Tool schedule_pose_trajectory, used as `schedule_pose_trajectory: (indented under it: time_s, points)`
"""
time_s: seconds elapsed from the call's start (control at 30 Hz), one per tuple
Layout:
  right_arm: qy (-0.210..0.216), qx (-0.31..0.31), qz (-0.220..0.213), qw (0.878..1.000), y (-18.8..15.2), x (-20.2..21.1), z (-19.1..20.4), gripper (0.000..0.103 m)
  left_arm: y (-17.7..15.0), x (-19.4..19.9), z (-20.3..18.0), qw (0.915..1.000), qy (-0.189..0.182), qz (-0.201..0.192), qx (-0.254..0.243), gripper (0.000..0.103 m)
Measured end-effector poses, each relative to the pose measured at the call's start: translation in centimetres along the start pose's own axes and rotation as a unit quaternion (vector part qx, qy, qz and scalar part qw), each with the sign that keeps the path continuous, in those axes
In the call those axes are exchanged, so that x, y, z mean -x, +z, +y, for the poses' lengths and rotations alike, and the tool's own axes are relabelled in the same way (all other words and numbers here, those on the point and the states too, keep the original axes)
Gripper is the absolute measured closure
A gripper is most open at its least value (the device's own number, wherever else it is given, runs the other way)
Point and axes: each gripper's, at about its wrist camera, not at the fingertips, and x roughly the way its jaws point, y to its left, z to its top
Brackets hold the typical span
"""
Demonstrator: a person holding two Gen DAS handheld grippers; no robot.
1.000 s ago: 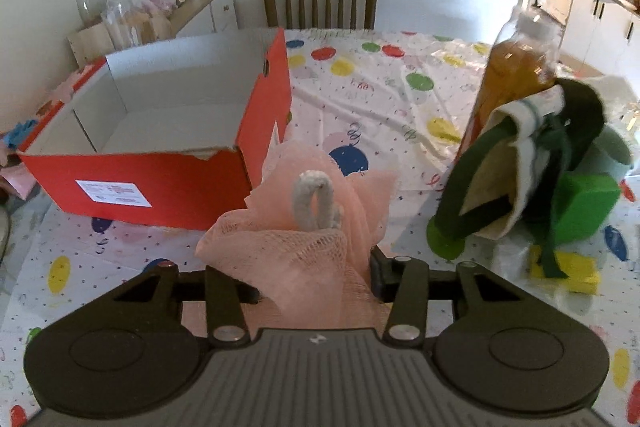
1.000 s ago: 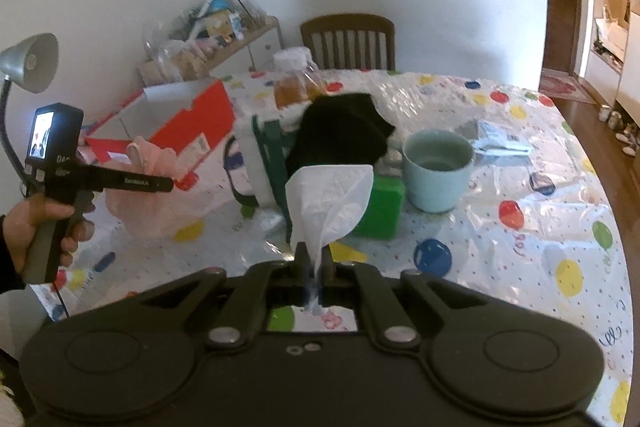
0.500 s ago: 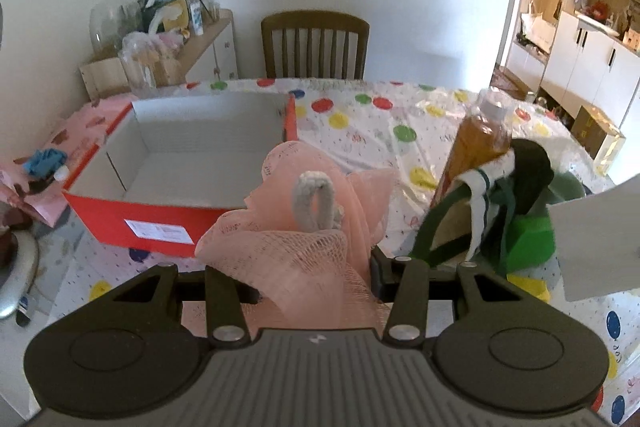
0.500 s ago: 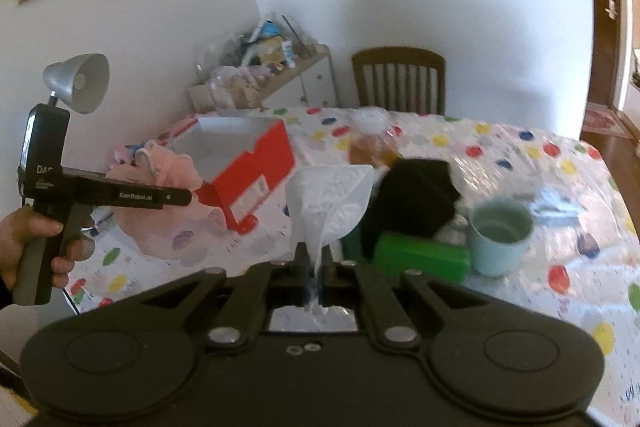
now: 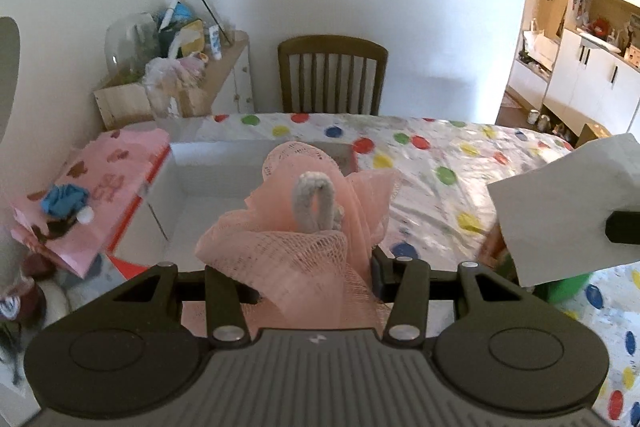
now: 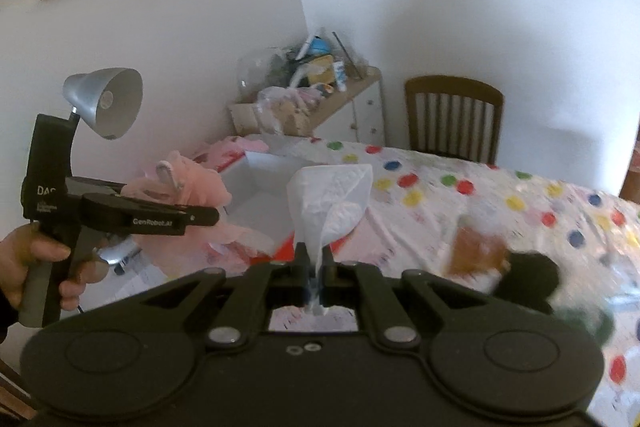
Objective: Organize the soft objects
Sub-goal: 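Carry the pink puff with the left tool while the right tool carries the tissue over the red box, then open the left tool dropping the puff into the box while the right tool releases the tissue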
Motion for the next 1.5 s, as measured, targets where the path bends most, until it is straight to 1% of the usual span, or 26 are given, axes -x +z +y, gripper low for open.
schedule_pose_trajectory:
  time_s: [0.17, 0.37, 0.47, 0.57, 0.67, 0.87, 1.07, 1.17, 1.27, 1.4, 1.43, 1.5]
  points:
    - [0.007, -0.002, 0.003, 1.0, 2.5, -4.3, 2.3, 0.099, 1.9, -2.1, 3.8, 1.0, 0.007, -0.002, -0.004, 0.056]
    - [0.01, -0.01, 0.008, 1.0, 4.7, -9.1, 4.8, 0.099, 4.3, -5.4, 8.0, 0.9998, 0.019, -0.003, -0.01, 0.056]
    - [0.008, -0.014, 0.016, 1.0, 5.4, -11.9, 5.7, 0.099, 5.0, -7.2, 9.4, 0.9995, 0.026, -0.001, -0.016, 0.056]
    - [0.004, -0.021, 0.03, 0.999, 6.0, -14.7, 6.4, 0.099, 5.5, -9.4, 10.6, 0.9993, 0.028, 0.009, -0.024, 0.056]
    - [0.001, -0.029, 0.052, 0.998, 6.2, -17.7, 6.8, 0.099, 5.6, -11.8, 11.3, 0.9984, 0.031, 0.028, -0.036, 0.056]
    - [-0.007, -0.037, 0.099, 0.994, 5.5, -23.2, 7.4, 0.099, 4.9, -16.2, 11.8, 0.9947, 0.026, 0.071, -0.069, 0.056]
    - [-0.017, -0.022, 0.147, 0.989, 4.4, -27.4, 8.5, 0.099, 4.2, -19.4, 12.4, 0.991, 0.013, 0.108, -0.078, 0.056]
    - [-0.01, -0.024, 0.166, 0.986, 3.9, -28.8, 8.6, 0.099, 3.9, -20.6, 12.8, 0.989, 0.009, 0.127, -0.075, 0.056]
    - [-0.018, -0.023, 0.183, 0.983, 3.4, -29.9, 8.5, 0.095, 3.5, -21.6, 13.1, 0.9866, 0.006, 0.144, -0.076, 0.056]
    - [-0.035, 0.009, 0.198, 0.98, 3.1, -30.9, 9.1, 0.09, 3.3, -22.3, 13.1, 0.9843, 0.005, 0.156, -0.082, 0.056]
    - [-0.036, 0.015, 0.2, 0.979, 3.0, -31.1, 9.2, 0.088, 3.2, -22.4, 13.1, 0.9839, 0.005, 0.159, -0.082, 0.054]
    - [-0.041, 0.024, 0.204, 0.978, 3.1, -31.3, 9.5, 0.087, 3.1, -22.7, 13.0, 0.9828, 0.003, 0.165, -0.083, 0.053]
